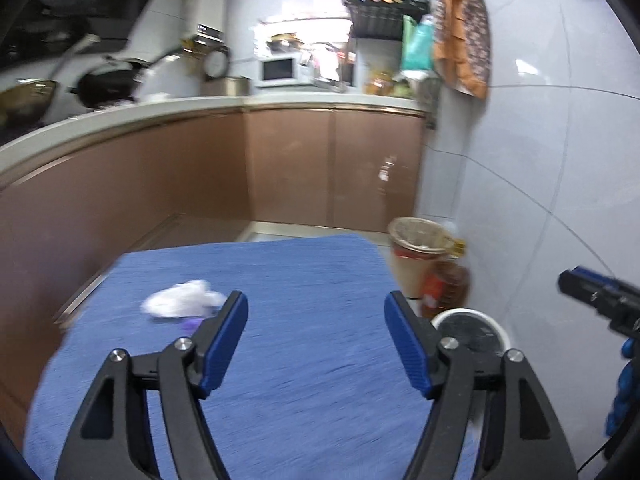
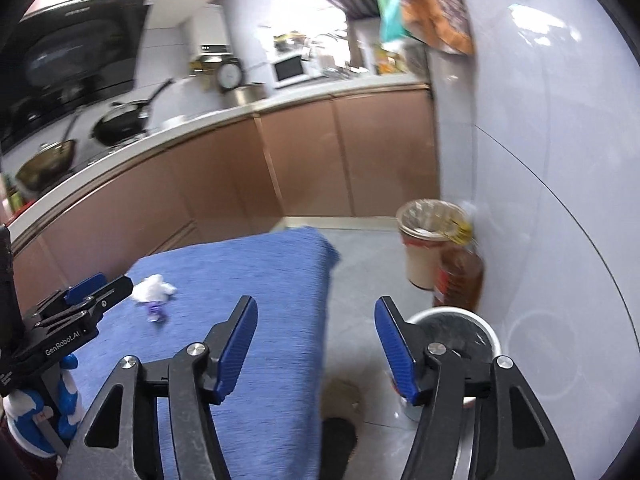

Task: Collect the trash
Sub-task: 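Move both open tools back over the table toward the tissue and purple wrapper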

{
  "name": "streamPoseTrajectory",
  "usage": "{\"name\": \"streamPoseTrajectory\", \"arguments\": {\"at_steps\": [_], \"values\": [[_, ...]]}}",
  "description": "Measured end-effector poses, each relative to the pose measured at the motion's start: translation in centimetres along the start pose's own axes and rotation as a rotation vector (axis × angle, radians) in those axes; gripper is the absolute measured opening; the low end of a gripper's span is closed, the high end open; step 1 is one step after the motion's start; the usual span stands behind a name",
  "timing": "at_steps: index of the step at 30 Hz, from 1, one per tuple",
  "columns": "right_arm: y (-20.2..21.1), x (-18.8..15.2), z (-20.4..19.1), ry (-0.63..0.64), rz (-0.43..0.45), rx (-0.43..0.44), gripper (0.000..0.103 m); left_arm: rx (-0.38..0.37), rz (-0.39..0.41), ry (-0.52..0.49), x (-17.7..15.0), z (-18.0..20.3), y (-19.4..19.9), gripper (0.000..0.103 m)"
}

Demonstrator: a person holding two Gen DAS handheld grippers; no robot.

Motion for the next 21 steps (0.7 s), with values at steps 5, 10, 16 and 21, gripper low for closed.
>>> {"name": "streamPoseTrajectory", "arguments": {"at_steps": [5, 10, 16, 21], "values": [[1.6, 0.2, -3.4, 0.041, 0.029, 0.058, 0.069, 0.126, 0.030, 0.019, -1.0, -3.9, 4.2, 0.076], [2.9, 0.2, -5.1, 0.064, 0.051, 0.083, 0.082, 0.210, 0.061, 0.027, -1.9, -6.3, 8.2, 0.077], [4.6, -0.3, -6.2, 0.076, 0.081, 0.062, 0.101, 0.238, 0.093, 0.052, -2.8, -7.8, 11.4, 0.082], [5.4, -0.8, -6.6, 0.113, 0.096, -0.025, 0.102, 0.220, 0.104, 0.058, -2.8, -7.5, 12.3, 0.082]]}}
Point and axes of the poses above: each gripper's, at about its wrist camera, not at the fingertips, and y roughly against the way its jaws point, z to its right, x to its top, the point moved 7 cm from there along -y, roughly the way its jaws point, and after that the axes turned 2 degrees about -x, right-handed, at the moved point
